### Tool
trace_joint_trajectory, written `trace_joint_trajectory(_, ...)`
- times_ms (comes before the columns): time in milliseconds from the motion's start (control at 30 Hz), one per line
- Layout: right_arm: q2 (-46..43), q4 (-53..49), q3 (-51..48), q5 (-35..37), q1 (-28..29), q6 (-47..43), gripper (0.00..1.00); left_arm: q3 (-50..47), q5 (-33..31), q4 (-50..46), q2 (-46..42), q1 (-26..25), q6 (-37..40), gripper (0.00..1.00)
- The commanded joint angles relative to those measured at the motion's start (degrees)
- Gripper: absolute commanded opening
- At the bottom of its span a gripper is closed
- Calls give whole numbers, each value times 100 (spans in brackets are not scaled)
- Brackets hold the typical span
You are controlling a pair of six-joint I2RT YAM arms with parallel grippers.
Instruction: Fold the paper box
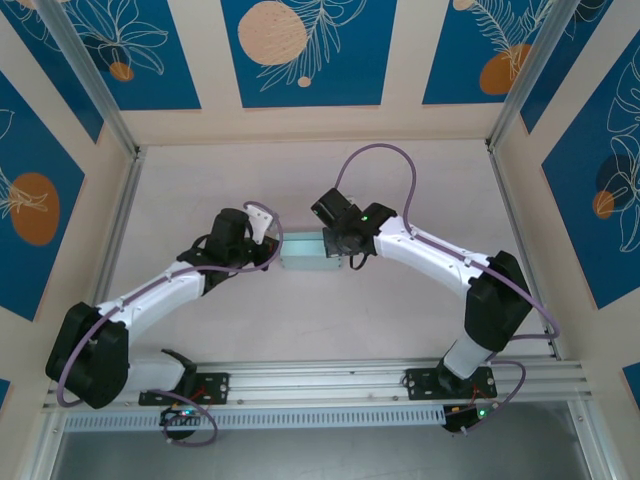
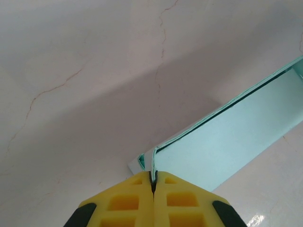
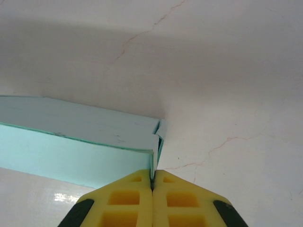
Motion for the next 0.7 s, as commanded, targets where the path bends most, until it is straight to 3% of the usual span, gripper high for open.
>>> trace_joint_trajectory(0,61,399,251,-166,100,166,8,17,127,224,63,-174,-71,0)
trace_joint_trajectory(667,62,950,-152,-394,131,263,5,61,14,253,143,-280,-76,0)
